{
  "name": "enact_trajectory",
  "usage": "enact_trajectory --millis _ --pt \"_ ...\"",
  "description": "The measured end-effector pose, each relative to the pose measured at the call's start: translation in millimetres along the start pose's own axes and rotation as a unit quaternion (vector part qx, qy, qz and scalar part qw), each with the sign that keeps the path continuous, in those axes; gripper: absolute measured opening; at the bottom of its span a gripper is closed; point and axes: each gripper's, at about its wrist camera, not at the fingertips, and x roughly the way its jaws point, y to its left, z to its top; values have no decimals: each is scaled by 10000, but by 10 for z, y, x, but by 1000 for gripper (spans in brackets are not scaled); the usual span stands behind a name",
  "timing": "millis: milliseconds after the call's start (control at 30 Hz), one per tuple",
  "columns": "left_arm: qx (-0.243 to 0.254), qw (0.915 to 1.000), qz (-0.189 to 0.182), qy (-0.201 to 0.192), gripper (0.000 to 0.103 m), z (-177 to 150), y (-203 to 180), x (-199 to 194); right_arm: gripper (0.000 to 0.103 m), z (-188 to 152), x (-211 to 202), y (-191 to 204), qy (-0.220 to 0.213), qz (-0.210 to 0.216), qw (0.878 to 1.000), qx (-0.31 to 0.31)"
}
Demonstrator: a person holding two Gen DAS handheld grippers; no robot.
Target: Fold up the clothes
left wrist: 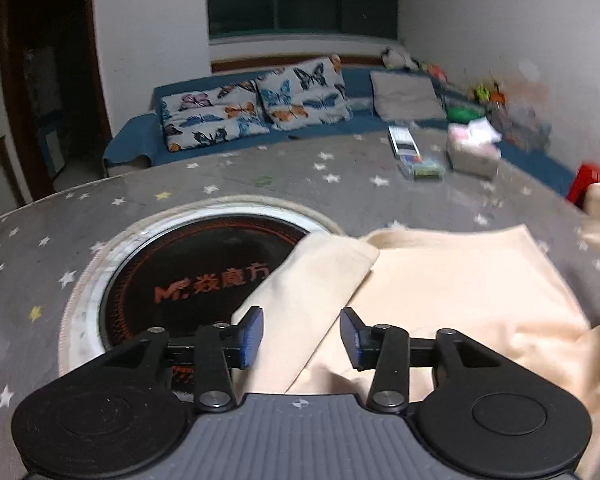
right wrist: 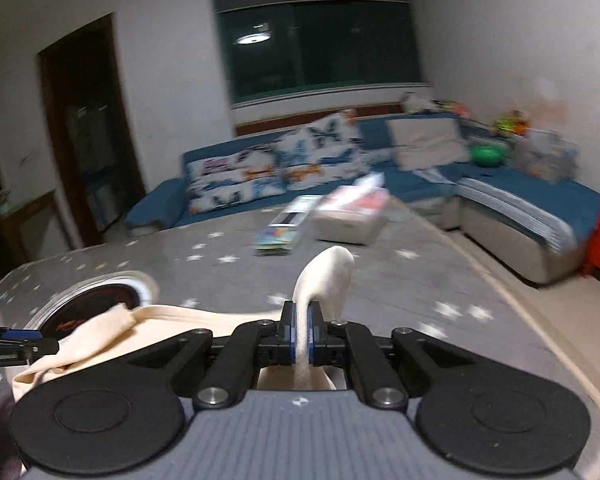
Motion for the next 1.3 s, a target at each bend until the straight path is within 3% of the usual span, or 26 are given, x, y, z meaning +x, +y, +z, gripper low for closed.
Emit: enact_trajectory --millis 133,167,200,300,567,933,1100,1300 --pt "30 9995 95 297 43 -84 30 195 4 -208 -113 -312 247 -397 9982 369" --pt "24 9994 96 340 38 -114 45 204 4 -253 -100 -369 338 -453 9974 453" --pt "18 9992 96 384 25 -144 59 212 5 -297 -85 -424 425 -506 9964 534" --pt "-85 9994 119 326 8 -178 124 151 5 -376 -18 -513 567 -564 9948 628" --pt "-675 9971 354 -23 6 -255 432 -226 9 -489 21 -558 671 -691 9927 719" --pt "-1671 9831 679 -314 5 -636 894 -980 13 -483 -86 -633 587 -808 9923 733" --pt "-1956 9767 864 -194 5 -866 1010 -1179 15 -474 -63 -622 610 -860 9923 644" --pt "-1993 9763 834 78 11 -957 1094 -1230 15 -427 -109 -570 543 -810 9940 503"
